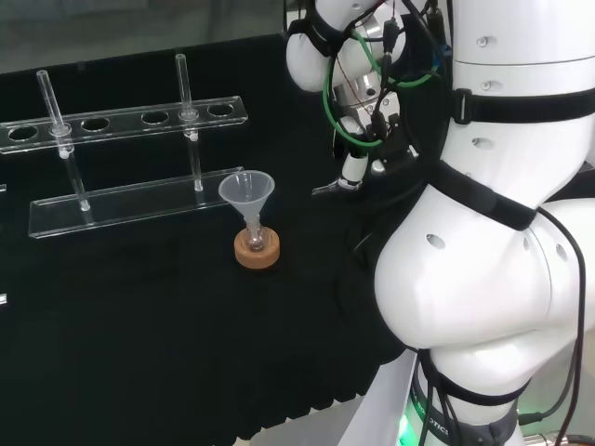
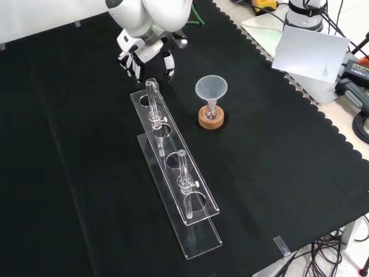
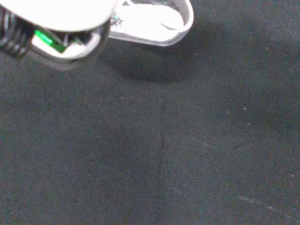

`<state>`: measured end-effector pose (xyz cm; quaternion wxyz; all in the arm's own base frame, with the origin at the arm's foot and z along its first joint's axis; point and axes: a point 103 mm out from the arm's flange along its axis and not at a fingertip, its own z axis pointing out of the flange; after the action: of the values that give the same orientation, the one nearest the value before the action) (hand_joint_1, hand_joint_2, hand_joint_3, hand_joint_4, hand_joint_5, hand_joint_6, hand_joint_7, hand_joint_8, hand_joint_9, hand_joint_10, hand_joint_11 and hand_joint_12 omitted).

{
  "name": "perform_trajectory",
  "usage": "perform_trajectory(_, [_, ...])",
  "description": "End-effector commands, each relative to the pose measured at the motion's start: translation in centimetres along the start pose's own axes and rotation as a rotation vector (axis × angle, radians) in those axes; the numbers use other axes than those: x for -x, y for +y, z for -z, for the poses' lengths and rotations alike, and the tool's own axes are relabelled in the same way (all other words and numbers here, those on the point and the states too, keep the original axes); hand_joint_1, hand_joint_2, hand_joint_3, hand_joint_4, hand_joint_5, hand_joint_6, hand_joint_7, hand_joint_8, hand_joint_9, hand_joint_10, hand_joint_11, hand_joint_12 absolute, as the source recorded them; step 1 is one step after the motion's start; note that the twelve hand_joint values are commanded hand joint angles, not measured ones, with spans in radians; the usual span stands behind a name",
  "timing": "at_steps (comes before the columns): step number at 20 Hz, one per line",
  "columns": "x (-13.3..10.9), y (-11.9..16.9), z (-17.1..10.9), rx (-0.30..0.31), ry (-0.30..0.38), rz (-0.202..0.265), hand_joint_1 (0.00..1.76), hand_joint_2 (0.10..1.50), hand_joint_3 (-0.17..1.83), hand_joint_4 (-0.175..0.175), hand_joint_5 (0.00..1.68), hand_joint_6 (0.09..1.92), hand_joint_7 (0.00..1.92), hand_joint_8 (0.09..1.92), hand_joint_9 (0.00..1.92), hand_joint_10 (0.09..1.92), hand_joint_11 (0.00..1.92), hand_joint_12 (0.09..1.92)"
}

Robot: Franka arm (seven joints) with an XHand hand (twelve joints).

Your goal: Pick up the weighing funnel.

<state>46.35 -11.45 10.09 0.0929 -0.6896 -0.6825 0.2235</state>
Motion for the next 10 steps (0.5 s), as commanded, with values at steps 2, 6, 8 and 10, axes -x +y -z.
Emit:
perform_trajectory(2, [-0.37, 0.95, -1.08, -0.018, 0.01, 0.02, 0.93, 0.41, 0.62, 0.147, 0.85, 0.14, 0.95, 0.2, 0.56, 0.46, 0.0, 1.32])
perform_trajectory(6, [-0.24, 1.14, -1.38, -0.019, 0.017, 0.02, 0.93, 0.41, 0.62, 0.148, 0.85, 0.15, 0.94, 0.2, 0.55, 0.46, 0.0, 1.31])
perform_trajectory(8, [-0.13, 1.14, -1.61, -0.018, 0.02, 0.015, 0.94, 0.41, 0.62, 0.154, 0.87, 0.16, 0.94, 0.2, 0.55, 0.46, 0.0, 1.31])
perform_trajectory(10, [-0.08, 1.12, -1.88, -0.02, 0.02, 0.012, 0.95, 0.42, 0.62, 0.168, 0.9, 0.17, 0.96, 0.2, 0.55, 0.46, 0.0, 1.3])
